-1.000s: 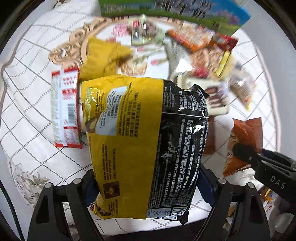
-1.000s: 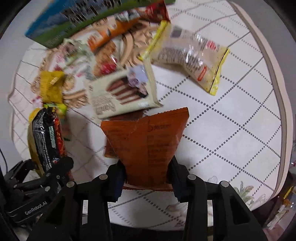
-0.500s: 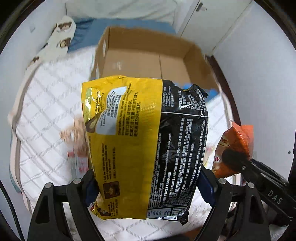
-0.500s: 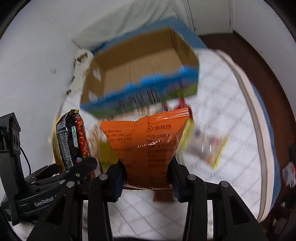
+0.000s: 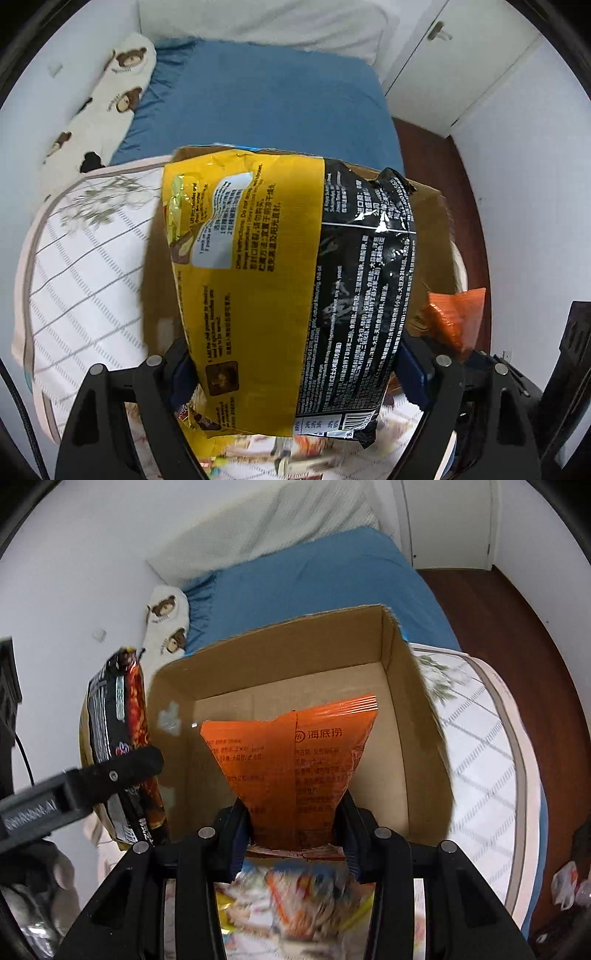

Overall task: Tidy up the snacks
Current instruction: 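Carry both packets into the cardboard box and open both tools, then grasp the Franzzi biscuit pack with left tool while right tool grasps the clear cookie bag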

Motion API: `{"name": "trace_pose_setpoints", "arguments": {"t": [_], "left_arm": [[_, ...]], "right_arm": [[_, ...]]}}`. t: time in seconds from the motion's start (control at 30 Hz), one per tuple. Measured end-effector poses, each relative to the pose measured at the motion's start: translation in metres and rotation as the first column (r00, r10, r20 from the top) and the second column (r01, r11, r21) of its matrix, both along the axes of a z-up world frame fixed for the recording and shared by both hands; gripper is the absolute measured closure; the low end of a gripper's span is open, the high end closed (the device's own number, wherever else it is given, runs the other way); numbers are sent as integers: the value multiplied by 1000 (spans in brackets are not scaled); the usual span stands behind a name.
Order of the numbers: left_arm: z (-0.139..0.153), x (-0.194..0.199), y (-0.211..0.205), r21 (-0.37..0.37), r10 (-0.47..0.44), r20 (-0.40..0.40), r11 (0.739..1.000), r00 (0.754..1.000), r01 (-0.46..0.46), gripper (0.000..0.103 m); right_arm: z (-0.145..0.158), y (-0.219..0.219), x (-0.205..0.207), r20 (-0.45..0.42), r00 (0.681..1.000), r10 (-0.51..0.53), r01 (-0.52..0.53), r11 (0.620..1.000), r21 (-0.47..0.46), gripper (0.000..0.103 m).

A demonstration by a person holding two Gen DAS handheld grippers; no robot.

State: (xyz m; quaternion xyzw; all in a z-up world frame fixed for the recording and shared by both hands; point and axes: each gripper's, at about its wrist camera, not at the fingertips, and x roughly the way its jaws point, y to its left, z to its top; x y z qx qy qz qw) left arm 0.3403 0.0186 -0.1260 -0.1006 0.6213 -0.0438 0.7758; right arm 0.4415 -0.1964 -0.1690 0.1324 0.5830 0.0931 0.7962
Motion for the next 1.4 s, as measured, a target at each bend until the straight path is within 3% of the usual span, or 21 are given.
{"name": "trace_pose_setpoints", "arguments": {"t": [0.17, 0.27, 0.53, 0.57, 0.67, 0.9, 0.93, 0.97, 1.4], "left_arm": [[-43, 49, -10, -2, -4, -106, 1000, 994, 4, 19], [-59, 65, -14, -3, -10, -133, 1000, 991, 10, 32], [-100, 91, -19, 63, -32, -192, 997, 981, 45, 33], [-102, 91, -19, 75, -26, -195, 996, 980, 41, 33], [-104, 89, -15, 53, -13, -190, 998, 982, 24, 31], [-92, 85, -8, 108, -15, -124, 994, 992, 29, 15], [-88, 82, -8, 113, -16, -109, 993, 994, 29, 14], [-85, 79, -9, 116, -17, -95, 993, 995, 28, 14], [-16, 15, -2, 133, -27, 110, 991, 994, 12, 14]], "right_arm": [[-45, 2, 53, -67, 997, 33, -34, 999, -17, 58], [-68, 5, 75, -94, 994, 56, -58, 998, -26, 58], [-118, 16, 120, -172, 980, 104, -116, 991, -65, 56], [-119, 16, 123, -175, 980, 99, -113, 991, -70, 48], [-113, 16, 120, -155, 982, 105, -117, 991, -65, 21], [-94, 11, 112, -132, 987, 96, -107, 991, -78, 19], [-91, 10, 108, -128, 987, 95, -105, 992, -76, 13], [-87, 10, 102, -120, 989, 92, -102, 992, -75, 8], [-22, 8, 28, 34, 996, 87, -81, 985, -155, 7]]}}
